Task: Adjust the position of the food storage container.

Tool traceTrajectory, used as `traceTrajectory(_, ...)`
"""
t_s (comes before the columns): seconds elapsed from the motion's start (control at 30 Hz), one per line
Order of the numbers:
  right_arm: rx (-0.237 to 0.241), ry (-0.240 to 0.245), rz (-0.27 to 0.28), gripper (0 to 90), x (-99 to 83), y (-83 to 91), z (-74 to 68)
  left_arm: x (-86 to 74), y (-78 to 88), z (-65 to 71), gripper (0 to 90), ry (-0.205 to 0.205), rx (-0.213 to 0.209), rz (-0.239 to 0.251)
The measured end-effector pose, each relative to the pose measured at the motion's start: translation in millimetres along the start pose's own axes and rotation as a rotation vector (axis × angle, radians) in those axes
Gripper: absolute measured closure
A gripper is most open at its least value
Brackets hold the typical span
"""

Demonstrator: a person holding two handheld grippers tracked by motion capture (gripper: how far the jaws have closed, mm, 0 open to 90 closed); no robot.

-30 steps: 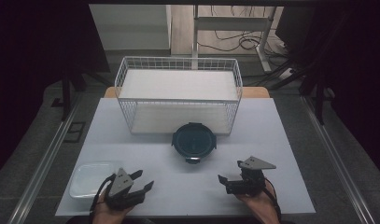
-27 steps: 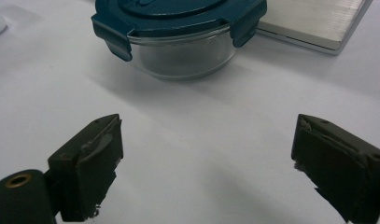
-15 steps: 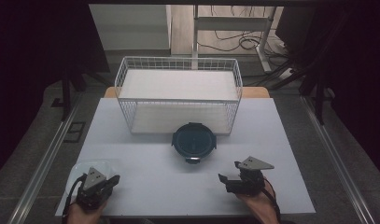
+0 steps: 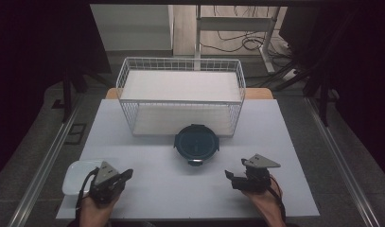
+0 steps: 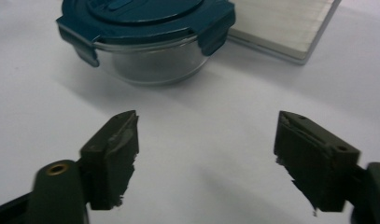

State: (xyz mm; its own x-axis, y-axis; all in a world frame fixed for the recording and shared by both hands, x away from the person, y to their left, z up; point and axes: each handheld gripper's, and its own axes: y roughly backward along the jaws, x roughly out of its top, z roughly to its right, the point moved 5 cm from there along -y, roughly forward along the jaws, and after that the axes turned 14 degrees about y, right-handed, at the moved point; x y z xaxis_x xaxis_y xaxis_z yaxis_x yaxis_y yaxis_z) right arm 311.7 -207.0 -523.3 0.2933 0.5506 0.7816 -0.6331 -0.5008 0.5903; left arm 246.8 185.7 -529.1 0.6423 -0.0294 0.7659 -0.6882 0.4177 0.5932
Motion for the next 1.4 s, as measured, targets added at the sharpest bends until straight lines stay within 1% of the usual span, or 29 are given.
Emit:
traceTrajectory(0.03, -0.009, 0.008, 0.001, 34.6, 3.9, -0.2, 3.2, 9.0, -14.6, 6.8, 89.4, -0.034, -0.004, -0.018)
traceTrajectory(0.1, 0.012, 0.001, 0.014, 46.7, 8.4, -1.3, 5.2, 19.4, -25.5, 14.1, 89.5, -0.05, -0.041, -0.02)
traceTrajectory(0.17, 0.033, -0.008, 0.015, 56.5, 13.0, -4.0, 7.3, 25.3, -30.0, 17.4, 89.6, -0.057, -0.049, -0.014)
traceTrajectory(0.2, 0.041, -0.007, 0.01, 62.6, 15.2, -6.0, 8.1, 38.1, -39.2, 23.1, 89.6, -0.058, -0.066, 0.003)
traceTrajectory(0.23, 0.045, 0.003, -0.001, 67.6, 17.1, -8.5, 8.9, 42.7, -43.0, 25.2, 89.6, -0.062, -0.069, 0.007)
traceTrajectory(0.3, 0.021, 0.035, -0.022, 79.0, 21.4, -14.2, 12.3, 55.1, -56.7, 30.3, 89.6, -0.092, -0.056, 0.013)
traceTrajectory(0.37, 0.009, 0.041, -0.021, 88.8, 27.2, -19.4, 17.8, 65.3, -69.6, 32.2, 89.7, -0.104, -0.048, 0.015)
traceTrajectory(0.43, 0.006, 0.027, -0.015, 89.3, 33.9, -24.6, 24.5, 75.2, -82.7, 30.2, 89.7, -0.091, -0.044, 0.025)
traceTrajectory(0.47, 0.006, 0.027, -0.015, 89.3, 33.9, -24.6, 24.5, 75.2, -82.7, 30.2, 89.7, -0.091, -0.044, 0.025)
traceTrajectory(0.5, -0.004, 0.027, -0.011, 89.4, 40.8, -31.0, 30.2, 84.3, -94.9, 26.6, 89.8, -0.077, -0.044, 0.031)
traceTrajectory(0.6, -0.005, 0.023, -0.005, 89.4, 48.8, -43.2, 37.3, 96.7, -113.1, 22.9, 89.7, -0.05, -0.049, 0.043)
traceTrajectory(0.67, -0.009, 0.022, -0.008, 89.4, 51.5, -50.1, 40.9, 100.7, -119.1, 21.5, 89.7, -0.059, -0.037, 0.04)
traceTrajectory(0.7, -0.021, 0.012, -0.014, 89.4, 55.1, -61.7, 46.6, 107.2, -131.8, 21.7, 89.8, -0.07, -0.023, 0.028)
traceTrajectory(0.77, -0.028, -0.004, -0.012, 89.4, 57.7, -72.2, 52.7, 113.0, -145.4, 22.4, 89.7, -0.083, -0.019, 0.016)
traceTrajectory(0.8, -0.028, -0.004, -0.012, 89.4, 57.7, -72.2, 52.7, 113.0, -145.4, 22.4, 89.8, -0.083, -0.019, 0.016)
traceTrajectory(0.83, -0.015, -0.027, -0.019, 89.4, 60.6, -83.5, 57.6, 116.9, -158.6, 24.8, 89.8, -0.063, -0.024, 0.004)
traceTrajectory(0.87, -0.015, -0.026, -0.024, 89.4, 61.4, -86.4, 58.9, 118.7, -164.3, 24.6, 89.8, -0.072, -0.023, -0.01)
traceTrajectory(0.9, -0.015, -0.023, -0.025, 89.4, 62.8, -90.6, 60.3, 119.6, -167.2, 23.1, 89.8, -0.096, -0.024, -0.029)
traceTrajectory(0.93, -0.015, -0.023, -0.025, 89.4, 62.8, -90.6, 60.3, 119.6, -167.2, 23.1, 89.8, -0.096, -0.024, -0.029)
traceTrajectory(0.97, -0.006, -0.021, -0.034, 89.4, 63.5, -93.6, 60.8, 121.5, -174.5, 24.5, 89.8, -0.084, -0.043, -0.039)
traceTrajectory(1.0, 0.0, 0.004, -0.044, 89.4, 67.5, -100.6, 61.2, 122.5, -178.2, 26.1, 89.8, -0.07, -0.081, -0.047)
traceTrajectory(1.1, 0.024, 0.012, -0.05, 89.4, 70.8, -105.1, 58.5, 120.9, -180.7, 31.4, 89.9, -0.061, -0.122, -0.07)
traceTrajectory(1.13, 0.035, 0.021, -0.054, 89.5, 71.4, -106.6, 56.9, 119.5, -181.1, 32.9, 89.9, -0.069, -0.098, -0.077)
traceTrajectory(1.17, 0.022, 0.025, -0.065, 89.6, 71.5, -108.1, 55.7, 118.9, -181.2, 33.3, 90.0, -0.069, -0.091, -0.08)
traceTrajectory(1.2, 0.016, 0.021, -0.069, 89.6, 71.5, -108.5, 55.4, 118.9, -181.2, 33.3, 90.0, -0.069, -0.091, -0.08)
traceTrajectory(1.23, 0.02, 0.011, -0.064, 89.6, 71.2, -108.5, 55.4, 117.6, -180.0, 32.8, 90.0, -0.038, -0.106, -0.081)
traceTrajectory(1.27, 0.02, 0.011, -0.064, 89.6, 71.2, -108.5, 55.4, 117.6, -180.0, 32.8, 90.0, -0.038, -0.106, -0.081)
traceTrajectory(1.3, 0.046, -0.018, -0.056, 89.7, 70.0, -107.9, 55.6, 116.0, -178.0, 33.8, 90.0, -0.02, -0.109, -0.089)
traceTrajectory(1.4, 0.063, -0.017, -0.062, 89.7, 68.9, -105.2, 52.5, 111.3, -172.2, 35.8, 90.0, -0.023, -0.101, -0.095)
